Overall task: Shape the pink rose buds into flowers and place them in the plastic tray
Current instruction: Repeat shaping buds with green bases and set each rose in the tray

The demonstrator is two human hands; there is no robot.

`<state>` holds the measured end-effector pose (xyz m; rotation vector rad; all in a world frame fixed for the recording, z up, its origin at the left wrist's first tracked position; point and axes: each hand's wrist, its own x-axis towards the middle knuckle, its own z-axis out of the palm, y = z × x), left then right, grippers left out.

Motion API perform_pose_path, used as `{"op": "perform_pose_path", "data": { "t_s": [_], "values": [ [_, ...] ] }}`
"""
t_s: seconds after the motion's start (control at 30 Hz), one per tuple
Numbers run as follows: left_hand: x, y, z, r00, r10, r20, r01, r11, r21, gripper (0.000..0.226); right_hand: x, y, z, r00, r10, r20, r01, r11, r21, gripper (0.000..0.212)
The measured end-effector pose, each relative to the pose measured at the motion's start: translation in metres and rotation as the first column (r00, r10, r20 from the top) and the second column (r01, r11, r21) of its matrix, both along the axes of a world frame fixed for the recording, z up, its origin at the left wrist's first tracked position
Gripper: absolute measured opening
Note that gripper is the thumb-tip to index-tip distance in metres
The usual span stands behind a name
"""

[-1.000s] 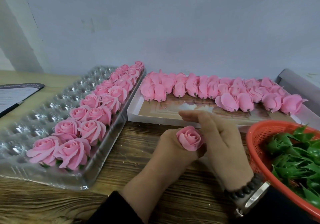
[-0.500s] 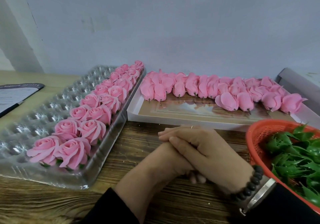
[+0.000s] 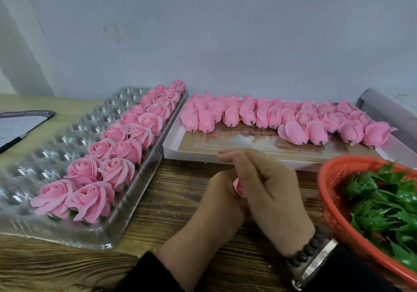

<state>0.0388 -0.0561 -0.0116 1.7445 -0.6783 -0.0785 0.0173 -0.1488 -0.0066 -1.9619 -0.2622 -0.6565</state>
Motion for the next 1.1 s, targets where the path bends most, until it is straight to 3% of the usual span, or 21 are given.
{"op": "perform_pose_path", "data": {
  "t_s": [0.13, 0.23, 0.27, 0.33, 0.37, 0.43, 0.5, 0.57, 0.67, 0.9, 1.0, 1.1],
  "values": [
    [-0.003, 0.000, -0.003, 0.999, 0.036, 0.002, -0.036, 0.999, 0.012, 0.030, -0.001, 0.001, 0.000, 0.999, -0.021, -0.026, 0.015, 0.978, -0.206, 0.045],
    [-0.005, -0.003, -0.007, 0.997, 0.072, -0.008, -0.072, 0.997, -0.037, 0.035, 0.000, 0.000, 0.003, 0.996, 0.030, -0.082, -0.051, 0.964, -0.263, 0.049],
    [-0.006, -0.004, -0.004, 0.998, 0.052, -0.028, -0.054, 0.997, -0.050, 0.029, 0.000, 0.000, 0.004, 0.993, 0.067, -0.093, -0.085, 0.976, -0.203, 0.049],
    [-0.005, -0.004, 0.002, 0.986, 0.005, -0.166, -0.026, 0.992, -0.124, 0.014, 0.001, -0.002, 0.005, 0.988, 0.132, -0.076, -0.125, 0.989, 0.085, 0.042],
    [-0.004, -0.003, 0.003, 0.968, 0.009, -0.251, -0.060, 0.979, -0.194, 0.012, 0.002, -0.005, 0.004, 0.992, 0.120, -0.046, -0.106, 0.969, 0.224, 0.036],
    [0.000, 0.000, 0.003, 0.927, 0.087, -0.365, -0.217, 0.918, -0.332, 0.014, 0.005, -0.011, 0.001, 1.000, -0.001, 0.013, -0.004, 0.939, 0.344, 0.016],
    [0.003, 0.001, 0.004, 0.898, 0.107, -0.426, -0.320, 0.823, -0.469, 0.009, 0.008, -0.012, -0.005, 0.997, -0.048, -0.053, 0.063, 0.936, 0.346, 0.030],
    [0.003, 0.001, 0.006, 0.880, 0.046, -0.473, -0.342, 0.753, -0.563, 0.025, 0.008, -0.004, -0.011, 0.987, 0.046, -0.157, 0.003, 0.955, 0.298, 0.044],
    [0.002, -0.001, 0.006, 0.845, -0.023, -0.534, -0.368, 0.700, -0.612, 0.036, 0.007, 0.009, -0.016, 0.963, 0.130, -0.236, -0.091, 0.982, 0.168, 0.040],
    [0.001, -0.001, 0.003, 0.804, -0.149, -0.575, -0.310, 0.720, -0.621, 0.041, 0.005, 0.007, -0.013, 0.982, 0.010, -0.186, 0.006, 0.996, 0.087, 0.032],
    [0.006, 0.006, 0.004, 0.763, -0.276, -0.584, -0.198, 0.761, -0.618, 0.025, 0.004, 0.003, -0.009, 0.962, 0.100, -0.256, -0.063, 0.987, 0.150, 0.030],
    [0.011, 0.012, 0.003, 0.715, -0.342, -0.609, -0.163, 0.767, -0.621, 0.023, 0.005, -0.006, -0.005, 0.912, 0.255, -0.322, -0.191, 0.957, 0.219, 0.019]
  ]
}}
